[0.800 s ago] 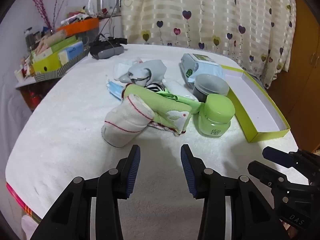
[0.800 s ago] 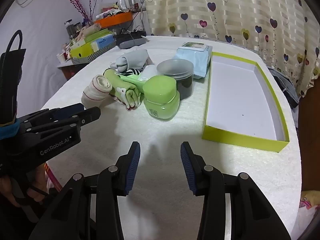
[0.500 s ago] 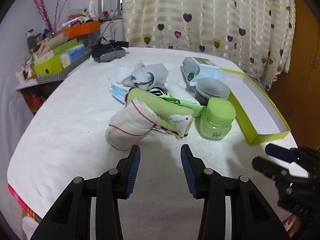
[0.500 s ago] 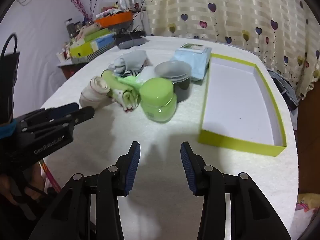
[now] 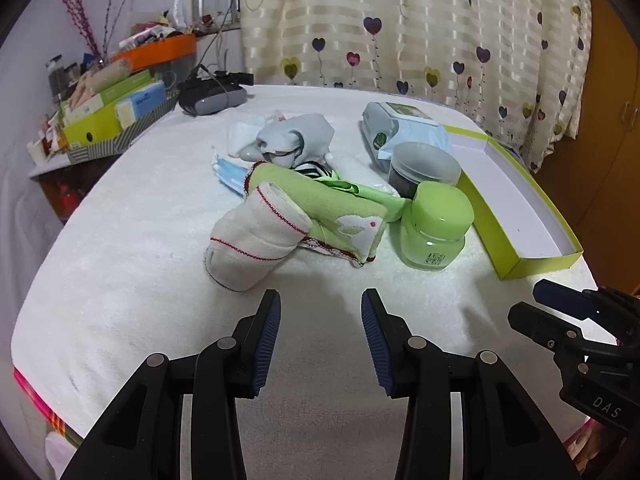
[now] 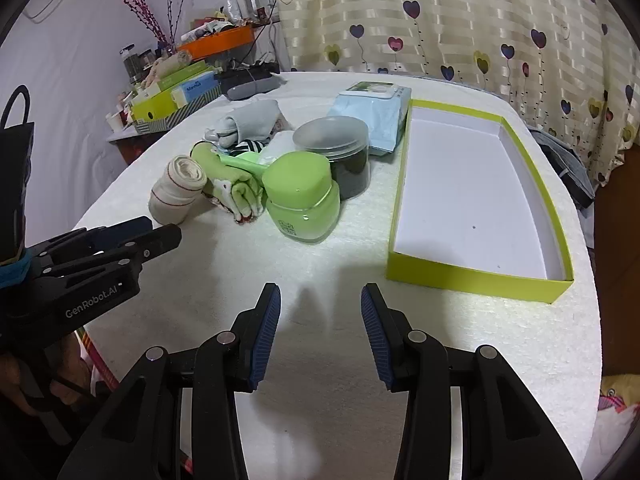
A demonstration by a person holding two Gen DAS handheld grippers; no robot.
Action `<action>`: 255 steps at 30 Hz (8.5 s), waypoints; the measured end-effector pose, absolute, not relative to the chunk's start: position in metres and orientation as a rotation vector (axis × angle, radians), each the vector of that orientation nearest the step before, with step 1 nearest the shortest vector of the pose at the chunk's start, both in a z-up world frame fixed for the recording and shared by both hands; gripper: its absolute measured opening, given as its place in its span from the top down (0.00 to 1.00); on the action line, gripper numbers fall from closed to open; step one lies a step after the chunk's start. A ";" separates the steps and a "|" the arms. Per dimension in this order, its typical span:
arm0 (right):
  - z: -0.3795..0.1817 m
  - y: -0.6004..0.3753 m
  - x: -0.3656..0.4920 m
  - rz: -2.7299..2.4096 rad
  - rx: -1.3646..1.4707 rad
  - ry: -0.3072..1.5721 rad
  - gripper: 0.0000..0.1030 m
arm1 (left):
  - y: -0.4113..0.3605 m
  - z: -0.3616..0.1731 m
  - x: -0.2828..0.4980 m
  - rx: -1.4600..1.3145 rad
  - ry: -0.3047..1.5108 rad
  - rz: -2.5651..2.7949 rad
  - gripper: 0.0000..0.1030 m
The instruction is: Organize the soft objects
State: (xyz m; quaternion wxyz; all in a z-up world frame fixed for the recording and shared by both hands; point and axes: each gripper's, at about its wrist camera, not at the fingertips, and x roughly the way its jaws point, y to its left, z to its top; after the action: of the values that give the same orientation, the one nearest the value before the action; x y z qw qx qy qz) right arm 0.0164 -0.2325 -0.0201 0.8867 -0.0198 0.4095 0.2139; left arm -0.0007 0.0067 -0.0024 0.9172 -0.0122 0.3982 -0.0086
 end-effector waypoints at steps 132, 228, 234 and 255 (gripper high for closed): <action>-0.017 -0.173 0.035 0.606 -0.119 0.819 0.46 | 0.072 -0.029 0.064 -0.067 0.777 -0.187 0.38; 0.048 -0.289 0.049 0.497 0.080 0.588 0.82 | -0.034 0.058 0.032 -0.148 0.641 -0.287 0.53; 0.039 -0.317 0.060 0.423 0.112 0.611 0.82 | -0.066 0.056 0.047 -0.116 0.662 -0.341 0.53; -0.018 -0.373 0.112 0.289 0.192 0.756 0.78 | -0.156 0.006 0.113 -0.056 0.817 -0.439 0.52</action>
State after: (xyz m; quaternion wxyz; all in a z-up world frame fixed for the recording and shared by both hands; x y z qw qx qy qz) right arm 0.1125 -0.3726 -0.0175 0.9147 0.0933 0.3673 0.1403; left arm 0.1127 -0.1559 0.0057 0.8940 -0.0271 0.3941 -0.2117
